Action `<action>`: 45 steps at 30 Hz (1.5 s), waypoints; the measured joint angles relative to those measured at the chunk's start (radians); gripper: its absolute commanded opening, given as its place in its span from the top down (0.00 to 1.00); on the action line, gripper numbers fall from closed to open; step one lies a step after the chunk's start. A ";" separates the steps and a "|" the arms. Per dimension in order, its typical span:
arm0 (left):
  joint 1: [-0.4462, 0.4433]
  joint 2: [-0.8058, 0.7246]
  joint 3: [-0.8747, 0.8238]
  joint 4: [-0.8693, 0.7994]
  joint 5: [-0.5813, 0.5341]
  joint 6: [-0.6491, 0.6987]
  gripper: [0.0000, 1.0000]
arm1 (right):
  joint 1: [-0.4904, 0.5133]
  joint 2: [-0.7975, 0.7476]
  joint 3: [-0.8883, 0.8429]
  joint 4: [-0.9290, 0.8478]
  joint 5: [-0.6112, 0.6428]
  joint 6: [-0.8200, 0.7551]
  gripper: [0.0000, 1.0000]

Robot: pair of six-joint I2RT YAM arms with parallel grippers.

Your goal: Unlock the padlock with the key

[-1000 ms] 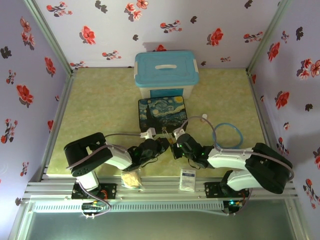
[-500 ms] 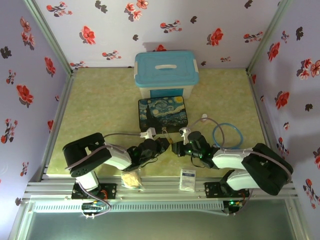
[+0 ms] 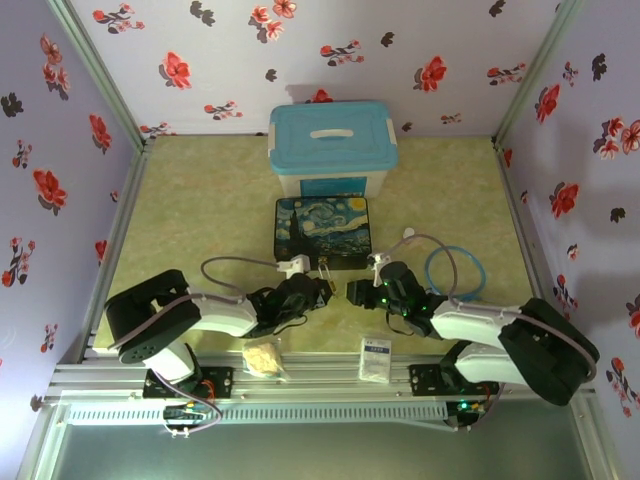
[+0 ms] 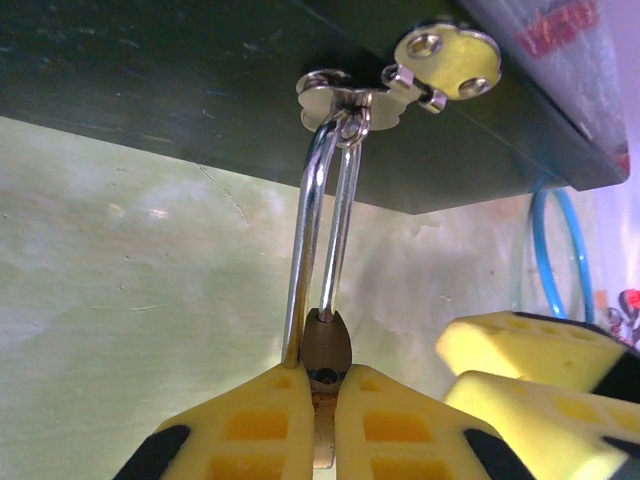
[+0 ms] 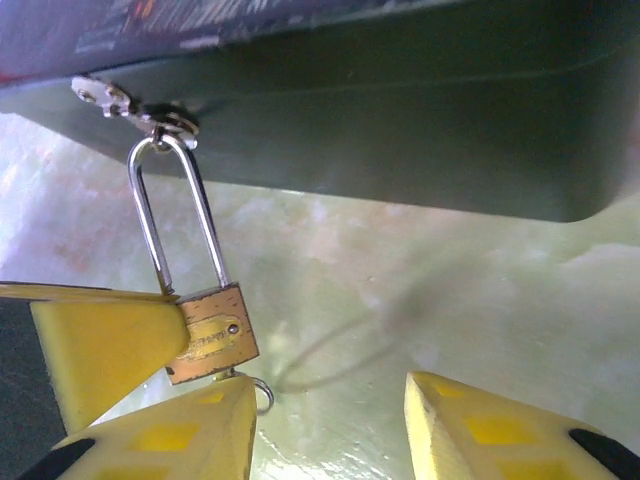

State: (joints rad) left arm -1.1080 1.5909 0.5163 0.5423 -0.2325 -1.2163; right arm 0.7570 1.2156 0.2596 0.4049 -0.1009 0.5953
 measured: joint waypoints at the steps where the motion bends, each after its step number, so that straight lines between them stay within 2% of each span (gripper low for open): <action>1: 0.001 -0.004 0.013 -0.033 0.002 0.016 1.00 | 0.000 -0.009 0.000 -0.009 0.011 0.000 0.56; 18: 0.049 -0.005 0.298 -0.632 0.051 0.267 1.00 | 0.000 -0.045 0.002 -0.122 0.154 -0.008 0.56; 23: 0.050 0.041 0.361 -0.722 0.035 0.311 1.00 | 0.000 -0.044 0.002 -0.128 0.166 -0.008 0.56; 32: 0.002 0.121 0.492 -0.880 -0.061 0.342 0.89 | -0.005 -0.043 0.002 -0.142 0.179 -0.008 0.56; 37: -0.026 0.158 0.548 -0.956 -0.120 0.348 0.88 | -0.008 -0.037 0.002 -0.142 0.180 -0.008 0.56; 42: -0.055 0.168 0.575 -1.001 -0.150 0.356 0.77 | -0.011 -0.018 0.002 -0.142 0.181 -0.008 0.56; 45: -0.076 0.182 0.594 -1.011 -0.151 0.356 0.74 | -0.011 -0.007 0.002 -0.142 0.181 -0.008 0.56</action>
State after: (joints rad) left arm -1.1843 1.7733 1.1099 -0.4686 -0.3832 -0.8608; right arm 0.7456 1.2083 0.2611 0.2630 0.0799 0.5869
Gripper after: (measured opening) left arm 0.245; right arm 0.437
